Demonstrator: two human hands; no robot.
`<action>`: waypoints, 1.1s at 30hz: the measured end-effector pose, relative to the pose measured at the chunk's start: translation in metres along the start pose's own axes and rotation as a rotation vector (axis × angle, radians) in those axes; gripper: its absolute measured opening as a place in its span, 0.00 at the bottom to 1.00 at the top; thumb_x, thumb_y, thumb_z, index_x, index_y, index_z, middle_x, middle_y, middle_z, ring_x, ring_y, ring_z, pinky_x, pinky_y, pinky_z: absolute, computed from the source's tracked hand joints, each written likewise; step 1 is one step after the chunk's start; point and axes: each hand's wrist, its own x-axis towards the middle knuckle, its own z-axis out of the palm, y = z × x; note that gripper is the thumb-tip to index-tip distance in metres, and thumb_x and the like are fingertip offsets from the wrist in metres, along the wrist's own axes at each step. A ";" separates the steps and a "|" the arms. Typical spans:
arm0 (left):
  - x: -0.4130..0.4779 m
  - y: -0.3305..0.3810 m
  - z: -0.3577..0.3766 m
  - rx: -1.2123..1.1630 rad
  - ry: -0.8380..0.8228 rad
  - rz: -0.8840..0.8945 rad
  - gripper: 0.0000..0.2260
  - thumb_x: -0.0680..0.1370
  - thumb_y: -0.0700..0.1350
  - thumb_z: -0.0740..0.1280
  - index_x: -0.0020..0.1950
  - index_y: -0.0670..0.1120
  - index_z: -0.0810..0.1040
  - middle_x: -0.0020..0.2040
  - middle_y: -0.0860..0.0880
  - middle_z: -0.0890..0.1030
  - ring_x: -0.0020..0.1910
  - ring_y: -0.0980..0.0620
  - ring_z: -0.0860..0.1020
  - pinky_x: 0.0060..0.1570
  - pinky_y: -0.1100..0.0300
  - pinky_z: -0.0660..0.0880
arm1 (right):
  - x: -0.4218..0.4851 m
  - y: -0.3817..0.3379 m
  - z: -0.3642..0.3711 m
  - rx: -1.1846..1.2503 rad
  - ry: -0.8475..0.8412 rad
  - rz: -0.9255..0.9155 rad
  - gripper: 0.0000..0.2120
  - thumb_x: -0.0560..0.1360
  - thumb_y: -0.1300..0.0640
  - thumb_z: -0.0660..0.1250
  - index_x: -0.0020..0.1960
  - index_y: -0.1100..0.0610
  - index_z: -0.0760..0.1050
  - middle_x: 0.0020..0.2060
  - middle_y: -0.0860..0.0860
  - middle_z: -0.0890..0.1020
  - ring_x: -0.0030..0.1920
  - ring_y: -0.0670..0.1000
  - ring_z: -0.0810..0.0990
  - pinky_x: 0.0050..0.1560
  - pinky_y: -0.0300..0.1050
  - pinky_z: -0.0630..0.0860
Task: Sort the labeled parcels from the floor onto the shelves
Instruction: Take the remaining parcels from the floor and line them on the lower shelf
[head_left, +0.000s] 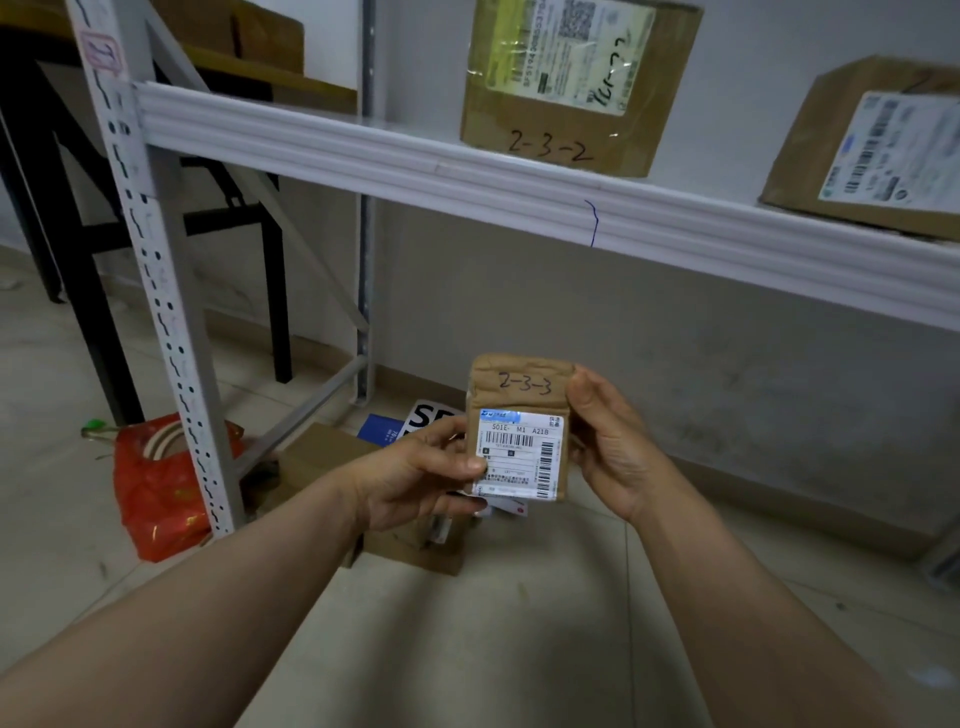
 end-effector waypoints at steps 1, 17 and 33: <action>-0.001 0.001 -0.002 -0.010 0.002 0.021 0.33 0.70 0.35 0.73 0.73 0.45 0.68 0.68 0.38 0.77 0.66 0.37 0.77 0.62 0.44 0.76 | -0.001 -0.003 0.002 0.002 -0.011 -0.011 0.49 0.56 0.40 0.84 0.71 0.55 0.71 0.61 0.58 0.83 0.58 0.56 0.83 0.55 0.49 0.78; -0.044 0.120 0.053 0.423 0.016 0.428 0.36 0.65 0.38 0.77 0.73 0.48 0.70 0.67 0.40 0.77 0.65 0.36 0.76 0.65 0.30 0.68 | -0.041 -0.123 0.013 -0.489 -0.247 -0.340 0.35 0.68 0.63 0.77 0.72 0.51 0.70 0.64 0.50 0.81 0.66 0.51 0.79 0.67 0.57 0.75; 0.001 0.238 0.185 0.742 0.149 0.739 0.38 0.70 0.44 0.77 0.75 0.59 0.63 0.63 0.55 0.78 0.58 0.57 0.81 0.50 0.57 0.82 | -0.050 -0.326 -0.017 -0.812 -0.138 -0.625 0.38 0.60 0.54 0.81 0.68 0.48 0.71 0.60 0.49 0.80 0.59 0.51 0.83 0.58 0.51 0.82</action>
